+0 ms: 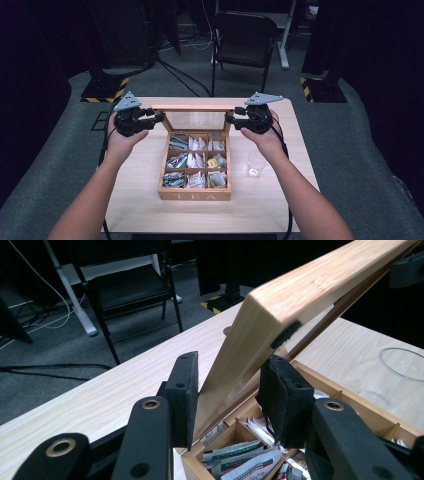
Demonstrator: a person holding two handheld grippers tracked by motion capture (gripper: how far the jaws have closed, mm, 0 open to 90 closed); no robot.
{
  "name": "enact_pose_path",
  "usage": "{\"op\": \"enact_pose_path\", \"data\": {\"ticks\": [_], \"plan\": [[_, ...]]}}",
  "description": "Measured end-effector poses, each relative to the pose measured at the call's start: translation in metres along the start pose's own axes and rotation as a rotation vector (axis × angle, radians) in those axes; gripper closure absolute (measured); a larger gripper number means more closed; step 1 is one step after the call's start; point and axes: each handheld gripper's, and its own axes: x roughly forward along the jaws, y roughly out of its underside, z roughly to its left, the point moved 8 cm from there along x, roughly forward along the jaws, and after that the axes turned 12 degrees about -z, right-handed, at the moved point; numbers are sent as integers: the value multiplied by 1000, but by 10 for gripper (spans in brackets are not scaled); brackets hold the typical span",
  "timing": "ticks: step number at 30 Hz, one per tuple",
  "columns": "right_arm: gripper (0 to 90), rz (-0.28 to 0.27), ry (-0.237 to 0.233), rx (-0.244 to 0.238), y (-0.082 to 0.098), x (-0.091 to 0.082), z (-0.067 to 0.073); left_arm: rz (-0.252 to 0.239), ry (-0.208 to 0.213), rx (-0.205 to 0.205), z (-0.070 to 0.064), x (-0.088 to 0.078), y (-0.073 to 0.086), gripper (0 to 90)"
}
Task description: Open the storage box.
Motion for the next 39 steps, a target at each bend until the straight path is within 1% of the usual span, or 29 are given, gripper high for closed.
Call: {"op": "enact_pose_path", "data": {"ticks": [4, 6, 7, 9, 10, 11, 15, 19, 20, 22, 23, 25, 28, 32, 34, 37, 39], "plan": [[518, 17, 6, -9, 5, 5, -3, 5, 0, -8, 4, 4, 1, 607], [518, 28, 12, -8, 8, 9, -5, -1, -3, -9, 6, 5, 0, 609], [518, 27, 16, -12, 9, 11, -6, -8, -4, -17, 6, 7, 0, 610], [519, 26, 25, -9, 11, 13, -9, -9, 0, -22, 8, 8, 0, 611], [523, 22, 24, -15, 11, 14, -10, -9, 1, -26, 8, 8, 0, 611], [527, 19, 31, 2, 11, 15, -11, -6, 4, -26, 9, 8, 1, 611], [557, 7, 17, 17, 11, 19, -12, -4, 3, -22, 10, 11, 1, 613], [580, 3, 15, 10, 11, 21, -12, 7, -1, -16, 11, 11, 1, 613], [615, 3, 9, 20, 11, 22, -11, 6, -2, -16, 11, 12, 0, 614], [619, 4, 7, 22, 11, 23, -10, 5, -4, -16, 11, 12, 0, 614], [620, 5, 8, 14, 10, 23, -11, 2, -5, -16, 11, 13, 0, 613], [621, 9, 7, 24, 10, 24, -12, 7, -7, -9, 12, 14, 1, 609], [621, 6, 3, 47, 9, 25, -14, 14, -15, -12, 14, 16, 5, 596], [622, -3, 1, 63, 9, 27, -17, 40, -16, -28, 17, 21, 14, 597], [622, -6, 1, 73, 8, 29, -18, 47, -18, -26, 18, 23, 16, 595], [622, -2, 0, 73, 8, 29, -19, 53, -22, -21, 19, 27, 18, 591], [624, 3, -3, 72, 7, 30, -20, 54, -24, -24, 20, 29, 20, 586]]}}
